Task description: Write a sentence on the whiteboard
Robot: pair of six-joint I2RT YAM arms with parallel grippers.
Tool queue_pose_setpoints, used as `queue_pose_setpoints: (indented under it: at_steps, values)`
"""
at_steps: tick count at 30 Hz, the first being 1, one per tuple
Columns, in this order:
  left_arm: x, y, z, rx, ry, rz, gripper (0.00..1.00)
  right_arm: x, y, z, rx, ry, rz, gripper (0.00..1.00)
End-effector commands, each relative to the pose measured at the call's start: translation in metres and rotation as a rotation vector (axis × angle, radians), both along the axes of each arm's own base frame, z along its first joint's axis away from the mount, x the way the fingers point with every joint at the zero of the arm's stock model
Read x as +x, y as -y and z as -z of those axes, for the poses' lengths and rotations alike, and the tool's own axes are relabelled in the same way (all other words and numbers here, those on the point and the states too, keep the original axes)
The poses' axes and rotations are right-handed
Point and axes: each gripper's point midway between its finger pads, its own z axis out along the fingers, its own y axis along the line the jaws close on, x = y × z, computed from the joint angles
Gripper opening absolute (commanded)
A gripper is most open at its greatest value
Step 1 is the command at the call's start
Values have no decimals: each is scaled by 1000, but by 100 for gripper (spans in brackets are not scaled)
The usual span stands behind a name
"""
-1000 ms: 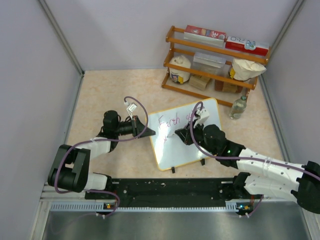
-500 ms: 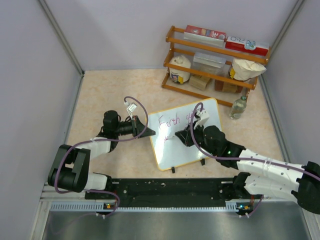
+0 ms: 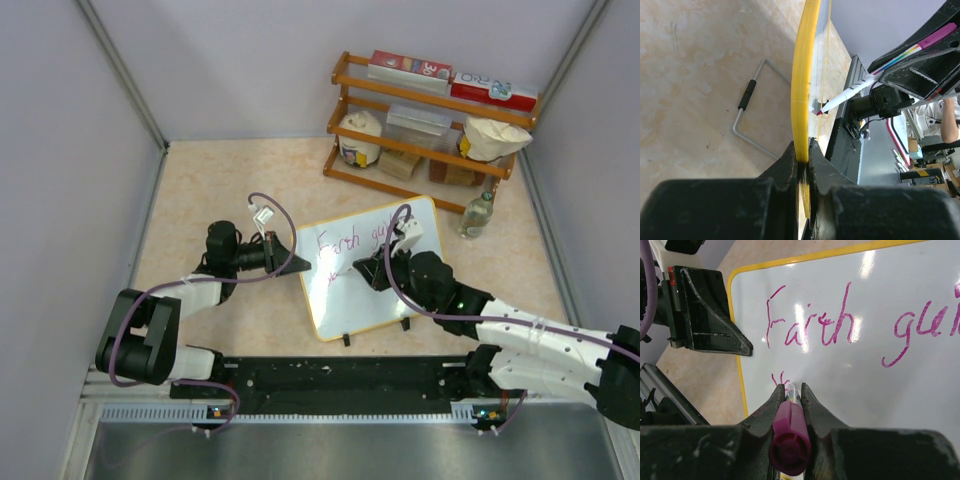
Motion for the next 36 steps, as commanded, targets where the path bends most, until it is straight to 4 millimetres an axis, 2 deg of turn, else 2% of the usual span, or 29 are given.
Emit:
queue_pose_setpoints:
  at_steps: [1,13,24,29,36]
  values:
    - [4,4,1,28,93,14,0,15,14,-7,-8,35,89,0]
    - [4,4,1,27,94,17,0,15,-1,-13,2,33,30,0]
    - [4,4,1,27,94,17,0,9,9,-34,75,63,27,0]
    - [3,4,1,26,93,18,0,15,12,-31,65,61,43,0]
    - [3,4,1,26,90,18,0,14,4,-20,58,33,15,0]
